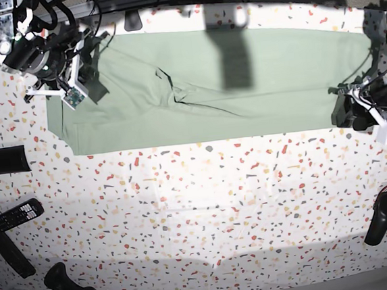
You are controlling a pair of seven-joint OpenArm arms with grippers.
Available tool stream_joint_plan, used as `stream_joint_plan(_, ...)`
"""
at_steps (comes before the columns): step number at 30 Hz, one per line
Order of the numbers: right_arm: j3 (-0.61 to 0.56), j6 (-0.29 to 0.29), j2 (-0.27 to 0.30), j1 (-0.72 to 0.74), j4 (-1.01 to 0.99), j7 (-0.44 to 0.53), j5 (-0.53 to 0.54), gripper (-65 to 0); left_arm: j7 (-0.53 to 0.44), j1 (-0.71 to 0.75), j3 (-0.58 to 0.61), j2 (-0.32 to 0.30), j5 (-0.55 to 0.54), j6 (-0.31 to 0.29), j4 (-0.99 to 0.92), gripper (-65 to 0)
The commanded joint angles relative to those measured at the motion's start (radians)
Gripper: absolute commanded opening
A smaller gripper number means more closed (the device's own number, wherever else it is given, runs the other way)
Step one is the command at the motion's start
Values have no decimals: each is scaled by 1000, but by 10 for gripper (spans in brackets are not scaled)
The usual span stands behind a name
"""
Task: Fold the T-shirt properly
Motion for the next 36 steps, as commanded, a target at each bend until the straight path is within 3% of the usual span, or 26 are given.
stream_joint_plan(1, 6, -2, 11, 2, 20, 10, 8, -650, -16, -13, -10, -19, -12, -4, 17, -383)
stream_joint_plan(5, 6, -2, 24, 2, 20, 9, 11, -650, -16, -13, -10, -19, -12, -4, 17, -383)
stream_joint_plan(13, 6, -2, 185, -32, 20, -10, 30, -650, -4, -13, -10, -22, -12, -4, 17, -383)
stream_joint_plan(16, 6, -2, 217, -32, 20, -8, 31, -650, -2, -13, -10, -23, -12, -4, 17, -383)
stream_joint_plan(22, 5, -2, 222, -31, 20, -6, 31, -650, -2, -14, -10, -23, -2, -4, 17, -383)
stream_joint_plan(28, 5, -2, 222, -31, 20, -5, 34, -650, 25, -15, -10, -23, 240, -5, 17, -383)
stream_joint_plan(31, 5, -2, 222, -31, 20, -5, 34, -650, 35, -16, -10, -22, 249, -27, 17, -383)
stream_joint_plan(36, 5, -2, 222, -31, 20, -6, 84, -650, -47, -16, -10, -22, 217, -27, 17, -383)
